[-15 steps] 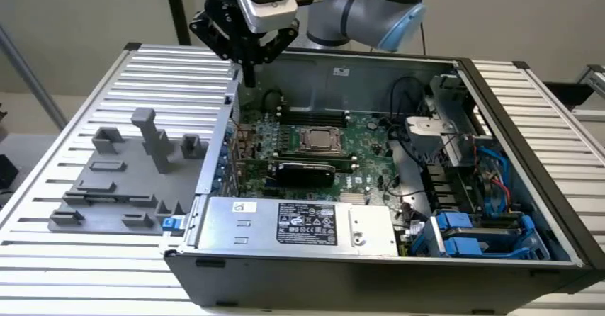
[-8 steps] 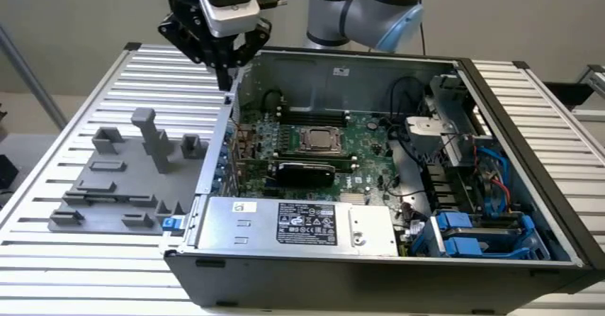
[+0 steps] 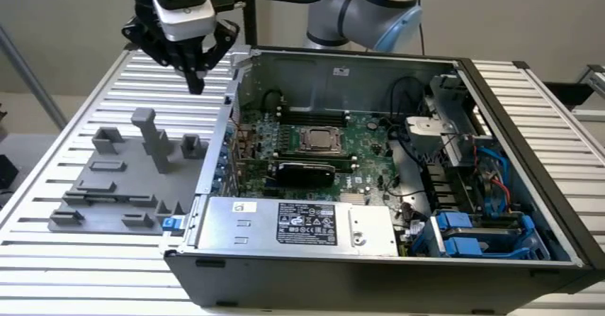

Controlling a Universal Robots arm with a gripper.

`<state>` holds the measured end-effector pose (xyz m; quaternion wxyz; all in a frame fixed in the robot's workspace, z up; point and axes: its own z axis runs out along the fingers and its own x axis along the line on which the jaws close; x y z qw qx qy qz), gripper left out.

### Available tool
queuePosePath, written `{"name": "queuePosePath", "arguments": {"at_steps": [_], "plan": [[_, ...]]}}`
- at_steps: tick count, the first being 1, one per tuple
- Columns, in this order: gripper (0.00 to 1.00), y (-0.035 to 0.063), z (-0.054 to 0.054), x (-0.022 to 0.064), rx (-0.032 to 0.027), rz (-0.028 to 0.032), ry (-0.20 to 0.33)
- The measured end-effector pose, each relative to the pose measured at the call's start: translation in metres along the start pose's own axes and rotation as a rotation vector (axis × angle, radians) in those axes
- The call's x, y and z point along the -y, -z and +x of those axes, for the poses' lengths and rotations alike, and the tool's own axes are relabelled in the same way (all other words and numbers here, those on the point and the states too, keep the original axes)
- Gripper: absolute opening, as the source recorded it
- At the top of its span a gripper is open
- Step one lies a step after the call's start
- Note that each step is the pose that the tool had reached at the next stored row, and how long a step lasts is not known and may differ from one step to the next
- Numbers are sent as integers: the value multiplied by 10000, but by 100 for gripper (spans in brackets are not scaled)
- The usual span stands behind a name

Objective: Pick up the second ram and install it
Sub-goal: 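Reach for the second ram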

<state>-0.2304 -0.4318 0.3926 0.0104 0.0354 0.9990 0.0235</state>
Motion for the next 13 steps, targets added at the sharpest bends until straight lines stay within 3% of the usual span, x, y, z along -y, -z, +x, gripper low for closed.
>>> {"name": "queuePosePath", "arguments": {"at_steps": [13], "plan": [[0, -2, 586, 104, 0, 1, -1]]}}
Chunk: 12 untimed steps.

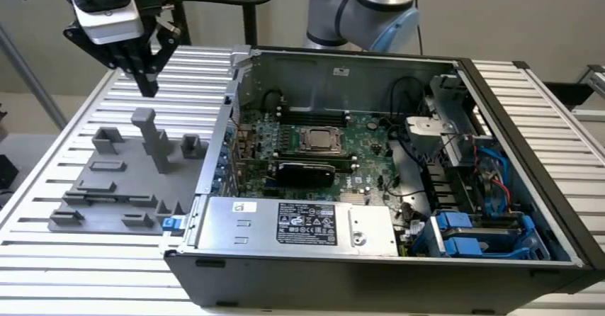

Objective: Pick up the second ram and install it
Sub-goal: 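Reach for the second ram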

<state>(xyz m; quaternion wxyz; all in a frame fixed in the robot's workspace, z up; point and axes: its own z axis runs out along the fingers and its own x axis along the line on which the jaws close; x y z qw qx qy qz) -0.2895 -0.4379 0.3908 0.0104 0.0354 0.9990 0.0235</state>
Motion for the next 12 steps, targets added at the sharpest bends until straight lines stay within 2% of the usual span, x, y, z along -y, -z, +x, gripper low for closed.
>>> {"name": "queuePosePath", "arguments": {"at_steps": [12], "plan": [[0, -52, 544, 56, -1, 0, 0]]}}
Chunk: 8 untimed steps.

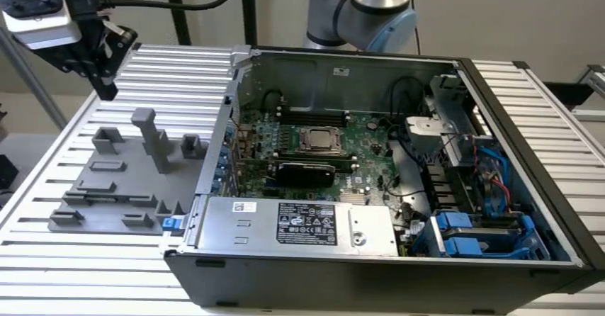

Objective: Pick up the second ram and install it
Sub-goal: 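Reach for the second ram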

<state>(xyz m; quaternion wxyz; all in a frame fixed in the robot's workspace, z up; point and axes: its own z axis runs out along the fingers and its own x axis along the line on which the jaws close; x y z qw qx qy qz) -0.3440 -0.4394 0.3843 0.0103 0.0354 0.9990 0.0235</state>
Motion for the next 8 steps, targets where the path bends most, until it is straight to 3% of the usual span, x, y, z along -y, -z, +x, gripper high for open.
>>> {"name": "queuePosePath", "arguments": {"at_steps": [8], "plan": [[0, -96, 366, 32, 1, -1, 1]]}}
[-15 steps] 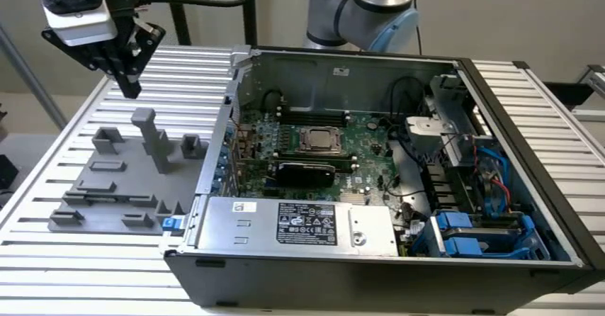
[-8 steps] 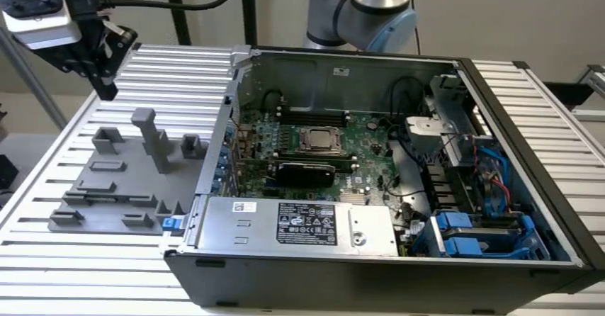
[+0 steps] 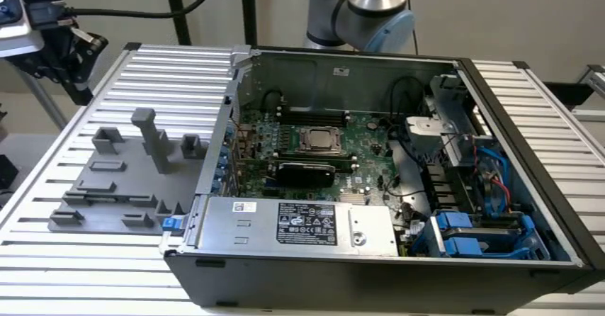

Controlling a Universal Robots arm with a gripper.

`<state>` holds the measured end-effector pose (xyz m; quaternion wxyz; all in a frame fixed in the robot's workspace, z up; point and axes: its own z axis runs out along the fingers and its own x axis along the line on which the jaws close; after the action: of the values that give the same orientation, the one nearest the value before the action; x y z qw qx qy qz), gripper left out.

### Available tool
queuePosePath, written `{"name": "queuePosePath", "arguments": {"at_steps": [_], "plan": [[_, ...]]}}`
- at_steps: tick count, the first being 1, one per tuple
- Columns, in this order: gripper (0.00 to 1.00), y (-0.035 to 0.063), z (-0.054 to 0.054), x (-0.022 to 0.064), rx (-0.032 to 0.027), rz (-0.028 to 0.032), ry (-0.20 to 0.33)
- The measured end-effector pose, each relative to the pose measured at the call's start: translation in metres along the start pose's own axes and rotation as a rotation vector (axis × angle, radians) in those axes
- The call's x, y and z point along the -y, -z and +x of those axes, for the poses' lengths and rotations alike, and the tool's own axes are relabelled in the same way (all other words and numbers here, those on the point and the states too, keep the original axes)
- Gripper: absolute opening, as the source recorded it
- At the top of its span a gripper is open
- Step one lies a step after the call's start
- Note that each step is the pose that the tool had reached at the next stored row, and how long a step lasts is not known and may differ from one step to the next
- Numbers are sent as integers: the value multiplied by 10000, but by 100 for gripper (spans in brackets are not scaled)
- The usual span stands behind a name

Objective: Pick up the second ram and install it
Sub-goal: 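Reach for the second ram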

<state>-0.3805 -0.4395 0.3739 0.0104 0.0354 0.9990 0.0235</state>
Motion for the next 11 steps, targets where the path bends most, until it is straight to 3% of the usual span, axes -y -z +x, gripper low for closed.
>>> {"name": "queuePosePath", "arguments": {"at_steps": [4, 11], "plan": [[0, -59, 164, 15, 0, 0, -1], [0, -75, 182, 18, -1, 0, 0]]}}
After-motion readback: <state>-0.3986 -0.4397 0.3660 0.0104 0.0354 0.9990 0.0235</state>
